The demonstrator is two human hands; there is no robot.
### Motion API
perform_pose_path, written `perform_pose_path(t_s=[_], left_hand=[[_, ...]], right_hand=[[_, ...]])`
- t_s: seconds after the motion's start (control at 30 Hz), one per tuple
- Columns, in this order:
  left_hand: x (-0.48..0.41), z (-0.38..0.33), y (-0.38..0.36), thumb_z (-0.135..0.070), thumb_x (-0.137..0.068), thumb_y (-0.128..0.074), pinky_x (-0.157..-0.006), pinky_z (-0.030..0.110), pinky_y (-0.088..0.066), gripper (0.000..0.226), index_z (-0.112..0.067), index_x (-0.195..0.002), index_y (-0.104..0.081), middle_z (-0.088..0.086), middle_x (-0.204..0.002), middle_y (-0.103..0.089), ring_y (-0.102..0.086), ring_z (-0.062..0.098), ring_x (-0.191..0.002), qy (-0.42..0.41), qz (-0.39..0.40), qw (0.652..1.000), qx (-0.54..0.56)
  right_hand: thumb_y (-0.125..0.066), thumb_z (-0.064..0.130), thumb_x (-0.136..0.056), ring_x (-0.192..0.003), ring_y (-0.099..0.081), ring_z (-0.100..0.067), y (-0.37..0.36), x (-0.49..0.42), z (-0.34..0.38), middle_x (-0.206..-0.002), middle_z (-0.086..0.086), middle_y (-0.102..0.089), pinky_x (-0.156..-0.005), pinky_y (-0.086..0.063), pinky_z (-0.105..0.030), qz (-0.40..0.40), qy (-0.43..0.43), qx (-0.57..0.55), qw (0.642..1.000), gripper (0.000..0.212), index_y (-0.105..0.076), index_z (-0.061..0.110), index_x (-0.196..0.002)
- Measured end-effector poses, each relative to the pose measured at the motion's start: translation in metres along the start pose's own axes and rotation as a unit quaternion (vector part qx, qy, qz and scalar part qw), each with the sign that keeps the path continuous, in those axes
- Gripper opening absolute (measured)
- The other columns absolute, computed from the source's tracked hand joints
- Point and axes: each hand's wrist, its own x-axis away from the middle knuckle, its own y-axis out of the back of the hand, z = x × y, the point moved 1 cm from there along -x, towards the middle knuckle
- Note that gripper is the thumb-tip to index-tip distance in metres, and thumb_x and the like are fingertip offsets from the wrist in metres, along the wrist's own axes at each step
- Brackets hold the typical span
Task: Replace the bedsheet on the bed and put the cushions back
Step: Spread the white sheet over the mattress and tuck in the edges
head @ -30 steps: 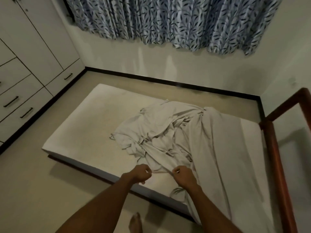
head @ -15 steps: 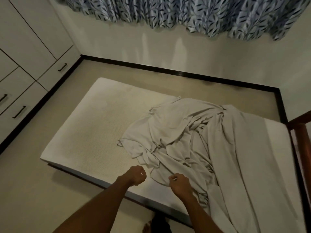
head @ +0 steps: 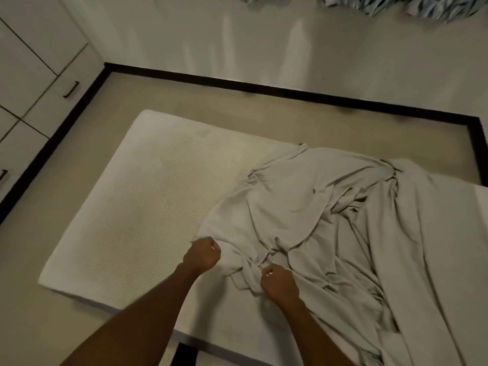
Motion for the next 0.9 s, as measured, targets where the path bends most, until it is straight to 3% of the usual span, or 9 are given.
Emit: perform_pose_path(t_s=[0.13,0.2,0.27,0.4,0.5,0.63,0.77,0.83,0.9], left_hand=[[-0.109,0.024,-0.009,-0.037,-0.097,-0.062,-0.102,0.044,-0.05,0.038,-0.018,-0.13,-0.059,0.007,-0.131,-0.054,-0.055,0.027,-0.123,-0.016,-0.03,0.999,-0.011],[-0.154,0.038,-0.022,-0.039,-0.095,-0.064,-0.105,0.05,-0.045,0.052,-0.017,-0.14,-0.05,0.008,-0.138,-0.048,-0.047,0.029,-0.131,-0.006,-0.046,0.999,-0.006],[-0.181,0.048,-0.035,-0.042,-0.094,-0.064,-0.107,0.054,-0.04,0.061,-0.016,-0.145,-0.043,0.009,-0.14,-0.046,-0.043,0.031,-0.134,0.016,-0.043,0.999,-0.003],[-0.213,0.081,-0.06,-0.046,-0.092,-0.061,-0.106,0.053,-0.035,0.057,-0.017,-0.137,-0.043,0.009,-0.13,-0.056,-0.052,0.032,-0.126,0.064,-0.016,0.997,-0.035],[-0.21,0.106,-0.064,-0.05,-0.086,-0.048,-0.104,0.046,-0.046,0.045,-0.019,-0.117,-0.062,0.005,-0.112,-0.07,-0.066,0.029,-0.106,0.069,0.031,0.994,0.084],[-0.179,0.12,-0.051,-0.044,-0.093,-0.054,-0.091,0.048,-0.06,0.035,-0.019,-0.1,-0.077,0.003,-0.1,-0.078,-0.073,0.026,-0.095,0.093,0.064,0.934,0.338],[-0.14,0.12,-0.013,-0.017,-0.104,-0.046,-0.066,0.028,-0.054,0.033,-0.008,-0.087,-0.072,0.007,-0.087,-0.075,-0.066,0.025,-0.082,0.121,0.008,0.902,0.414],[-0.123,0.122,0.012,-0.021,-0.104,-0.046,-0.074,0.034,-0.055,0.031,-0.007,-0.096,-0.073,0.01,-0.095,-0.075,-0.068,0.028,-0.087,0.137,-0.016,0.88,0.454],[-0.108,0.121,0.037,-0.023,-0.105,-0.049,-0.084,0.04,-0.056,0.029,-0.01,-0.104,-0.075,0.01,-0.102,-0.076,-0.07,0.03,-0.096,0.121,-0.024,0.872,0.473]], right_hand=[[-0.059,0.041,-0.096,-0.139,-0.043,-0.026,-0.07,-0.079,0.02,-0.147,-0.005,-0.046,-0.11,-0.042,-0.038,-0.007,0.04,0.059,0.997,0.06,-0.04,0.021,-0.149],[-0.06,0.043,-0.096,-0.143,-0.033,-0.029,-0.105,-0.118,0.025,-0.155,-0.006,-0.032,-0.111,-0.041,-0.043,-0.025,0.046,0.103,0.993,0.076,-0.022,0.02,-0.159],[-0.061,0.036,-0.097,-0.138,-0.036,-0.029,-0.127,-0.145,0.024,-0.151,-0.006,-0.033,-0.106,-0.044,-0.042,-0.057,0.046,0.136,0.988,0.078,-0.017,0.019,-0.16],[-0.051,0.012,-0.097,-0.116,-0.056,-0.025,-0.172,-0.174,0.022,-0.124,-0.006,-0.059,-0.095,-0.049,-0.034,-0.103,0.04,0.153,0.982,0.045,-0.044,0.018,-0.141],[-0.044,0.015,-0.086,-0.094,-0.068,-0.028,-0.213,-0.152,0.016,-0.1,-0.009,-0.069,-0.084,-0.054,-0.032,-0.155,0.107,0.076,0.979,0.046,-0.062,0.013,-0.128],[-0.053,0.031,-0.076,-0.091,-0.061,-0.011,-0.268,-0.112,0.006,-0.095,0.002,-0.075,-0.081,-0.048,-0.022,-0.092,0.133,-0.012,0.987,0.045,-0.076,0.013,-0.111],[-0.065,0.029,-0.082,-0.071,-0.062,0.002,-0.243,-0.067,0.085,-0.076,0.031,-0.067,-0.071,-0.047,-0.01,0.048,0.1,-0.112,0.987,0.024,-0.07,0.049,-0.093],[-0.06,0.021,-0.085,-0.077,-0.066,0.007,-0.226,-0.057,0.12,-0.08,0.041,-0.066,-0.077,-0.051,-0.011,0.095,0.089,-0.118,0.984,0.026,-0.073,0.043,-0.091],[-0.056,0.018,-0.08,-0.079,-0.071,0.002,-0.208,-0.063,0.136,-0.079,0.029,-0.074,-0.083,-0.058,-0.023,0.055,0.074,-0.153,0.984,0.029,-0.081,0.031,-0.086]])
